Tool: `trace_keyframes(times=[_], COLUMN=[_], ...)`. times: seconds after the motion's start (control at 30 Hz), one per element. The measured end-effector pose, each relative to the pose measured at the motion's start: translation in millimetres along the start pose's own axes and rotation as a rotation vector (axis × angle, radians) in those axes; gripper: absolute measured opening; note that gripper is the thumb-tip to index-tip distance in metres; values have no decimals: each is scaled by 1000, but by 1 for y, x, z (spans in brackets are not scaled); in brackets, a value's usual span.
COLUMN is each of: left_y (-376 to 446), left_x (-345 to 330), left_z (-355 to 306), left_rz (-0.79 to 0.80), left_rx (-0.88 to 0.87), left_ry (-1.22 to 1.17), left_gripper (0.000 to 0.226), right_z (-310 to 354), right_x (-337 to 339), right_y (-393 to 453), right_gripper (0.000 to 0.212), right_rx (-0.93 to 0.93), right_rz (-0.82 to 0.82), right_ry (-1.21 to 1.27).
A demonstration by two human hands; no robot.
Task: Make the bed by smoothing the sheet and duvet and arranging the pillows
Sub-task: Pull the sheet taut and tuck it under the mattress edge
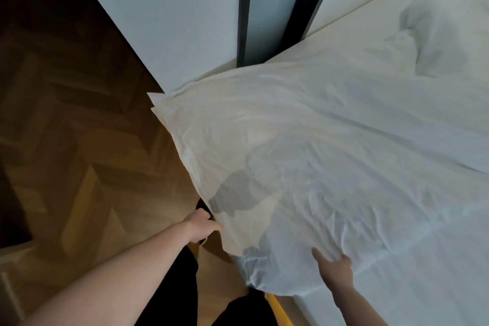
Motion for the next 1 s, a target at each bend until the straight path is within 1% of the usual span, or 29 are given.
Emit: trace_keyframes(times=[0.03, 0.07, 0.13, 0.17, 0.2, 0.23, 0.27, 0.33, 0.37, 0.4, 0.43, 0.5, 0.57, 0.6, 0.67, 0.73, 0.8, 0.87, 0.9, 0.93, 1.0], left_y=[-3, -2, -2, -1, -3, -5, -7, -13, -14, -16, -18, -19, -14, -7, 9, 16, 9, -4, -11, -21, -42], left_x=[-17, -33, -70, -90, -109, -129, -152, -199, -222, -243, -262, -295, -317, -321, -321, -314, -312, -317, -321, -324, -329], left_z=[3, 9, 24, 33, 41, 52, 65, 90, 100, 109, 114, 116, 109, 104, 92, 83, 82, 93, 101, 107, 122], left_rz=[11, 15, 16, 10, 1, -7, -2, 48, 80, 102, 141, 229, 251, 233, 184, 106, 29, -31, -69, -104, -188], left_rx=[1, 4, -3, -9, -7, 22, 61, 157, 195, 231, 264, 293, 292, 268, 150, 44, 8, 22, 38, 57, 65], left_ry=[-33, -54, -57, -77, -112, -145, -178, -306, -397, -479, -559, -728, -993, -1142, -1401, -1575, -1571, -1448, -1376, -1294, -1108], left_gripper=[29, 29, 35, 43, 58, 73, 84, 110, 123, 132, 133, 122, 117, 109, 88, 63, 44, 22, 15, 16, 33], right_z=[-7, -14, -26, -33, -39, -49, -56, -64, -69, -73, -77, -80, -82, -84, -87, -91, -91, -93, -95, -99, -114], right_x=[2, 4, 11, 15, 17, 14, 9, 0, -2, -6, -9, -17, -22, -23, -22, -14, -1, 12, 19, 26, 44], right_y=[9, 18, 34, 40, 44, 50, 55, 61, 65, 67, 69, 70, 72, 74, 71, 67, 55, 39, 33, 27, 15], right_gripper=[118, 122, 125, 125, 126, 124, 116, 87, 77, 71, 66, 56, 48, 46, 46, 47, 46, 43, 40, 36, 32], right_rx=[-37, -73, -136, -168, -192, -215, -219, -208, -193, -185, -168, -112, -47, -17, 40, 91, 156, 209, 228, 245, 278], right_rz=[-10, -22, -67, -76, -60, -5, 79, 256, 304, 346, 379, 425, 418, 413, 419, 416, 400, 385, 378, 365, 317], right_ry=[20, 38, 96, 133, 192, 265, 335, 462, 499, 537, 566, 615, 647, 666, 693, 716, 726, 731, 734, 739, 716])
Point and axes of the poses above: each hand's wrist, its own y-axis towards the middle knuckle, its own x-axis out of the back of the hand, z = x × y, the point moved 9 cm from there along y, towards the middle knuckle, and after that the axes turned 1 degree about -x, right-handed, at the moved point
